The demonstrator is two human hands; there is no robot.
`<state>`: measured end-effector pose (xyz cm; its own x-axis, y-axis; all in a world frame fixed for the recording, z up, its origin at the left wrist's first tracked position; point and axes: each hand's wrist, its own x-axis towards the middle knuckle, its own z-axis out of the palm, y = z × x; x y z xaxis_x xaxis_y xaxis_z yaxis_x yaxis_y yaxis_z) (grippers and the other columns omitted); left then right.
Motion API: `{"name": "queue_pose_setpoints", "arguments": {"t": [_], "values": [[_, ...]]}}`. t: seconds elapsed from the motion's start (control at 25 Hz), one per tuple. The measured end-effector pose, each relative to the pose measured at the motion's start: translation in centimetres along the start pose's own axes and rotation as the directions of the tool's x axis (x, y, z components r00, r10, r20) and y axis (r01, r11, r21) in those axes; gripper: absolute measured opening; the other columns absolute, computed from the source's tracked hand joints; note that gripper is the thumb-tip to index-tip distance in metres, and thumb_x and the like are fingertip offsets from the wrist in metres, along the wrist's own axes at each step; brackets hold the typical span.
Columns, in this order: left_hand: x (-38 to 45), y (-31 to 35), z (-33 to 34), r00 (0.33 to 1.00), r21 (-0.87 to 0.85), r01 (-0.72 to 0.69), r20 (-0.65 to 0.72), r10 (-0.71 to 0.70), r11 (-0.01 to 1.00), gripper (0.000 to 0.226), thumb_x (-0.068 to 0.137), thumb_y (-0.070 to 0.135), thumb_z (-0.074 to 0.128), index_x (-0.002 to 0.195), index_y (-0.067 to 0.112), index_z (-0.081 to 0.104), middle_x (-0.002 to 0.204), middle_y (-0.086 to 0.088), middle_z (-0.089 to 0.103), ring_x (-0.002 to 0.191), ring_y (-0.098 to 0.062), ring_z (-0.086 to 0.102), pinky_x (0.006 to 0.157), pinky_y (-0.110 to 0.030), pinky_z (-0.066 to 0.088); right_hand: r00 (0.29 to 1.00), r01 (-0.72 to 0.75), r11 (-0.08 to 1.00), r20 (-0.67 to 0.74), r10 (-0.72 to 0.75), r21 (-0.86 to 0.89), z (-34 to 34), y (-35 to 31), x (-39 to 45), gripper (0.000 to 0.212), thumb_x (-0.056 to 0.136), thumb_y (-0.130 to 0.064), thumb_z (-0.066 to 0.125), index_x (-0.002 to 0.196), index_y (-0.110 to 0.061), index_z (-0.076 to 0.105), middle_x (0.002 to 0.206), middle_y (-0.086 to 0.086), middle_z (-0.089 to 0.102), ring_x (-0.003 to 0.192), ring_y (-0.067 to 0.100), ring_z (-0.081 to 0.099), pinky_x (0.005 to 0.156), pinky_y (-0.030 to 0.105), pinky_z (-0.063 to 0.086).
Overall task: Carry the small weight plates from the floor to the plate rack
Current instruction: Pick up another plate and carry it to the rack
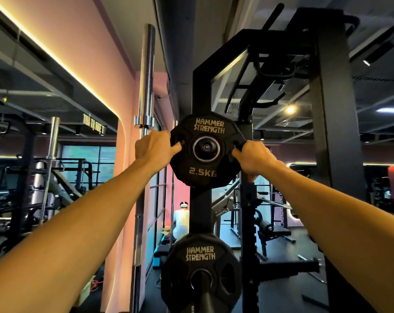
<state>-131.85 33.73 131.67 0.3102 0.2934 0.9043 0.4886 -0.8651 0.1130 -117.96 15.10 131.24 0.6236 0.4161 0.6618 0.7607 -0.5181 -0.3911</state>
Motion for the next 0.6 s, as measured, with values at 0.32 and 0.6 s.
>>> {"name": "queue_pose_setpoints", "arguments": {"t": [0.32, 0.6], "values": [[3.0, -0.4, 5.6, 0.997, -0.047, 0.058, 0.044, -0.056, 0.997, 0.040, 0.095, 0.042, 0.053, 0.114, 0.007, 0.058, 0.107, -0.018, 0.063, 0.095, -0.038, 0.061, 0.064, -0.034, 0.035, 0.999, -0.043, 0.976, -0.036, 0.036, -0.215, 5.1, 1.5, 5.0, 0.042, 0.099, -0.042, 0.034, 0.106, -0.008, 0.058, 0.091, 0.010, 0.059, 0.087, 0.031, 0.059, 0.076, 0.038, 0.040], [-2.4, 0.6, 7.1, 0.948, -0.399, 0.314, 0.182, -0.261, 0.862, 0.051, 0.097, 0.057, 0.027, 0.131, 0.019, 0.028, 0.101, -0.019, 0.064, 0.078, -0.040, 0.064, 0.069, -0.042, 0.050, 0.987, -0.145, 0.987, 0.065, 0.150, -0.068, 6.0, 3.8, 1.4, 0.080, 0.089, -0.071, 0.021, 0.135, -0.009, 0.040, 0.116, 0.016, 0.061, 0.099, 0.039, 0.063, 0.089, 0.050, 0.051]]}}
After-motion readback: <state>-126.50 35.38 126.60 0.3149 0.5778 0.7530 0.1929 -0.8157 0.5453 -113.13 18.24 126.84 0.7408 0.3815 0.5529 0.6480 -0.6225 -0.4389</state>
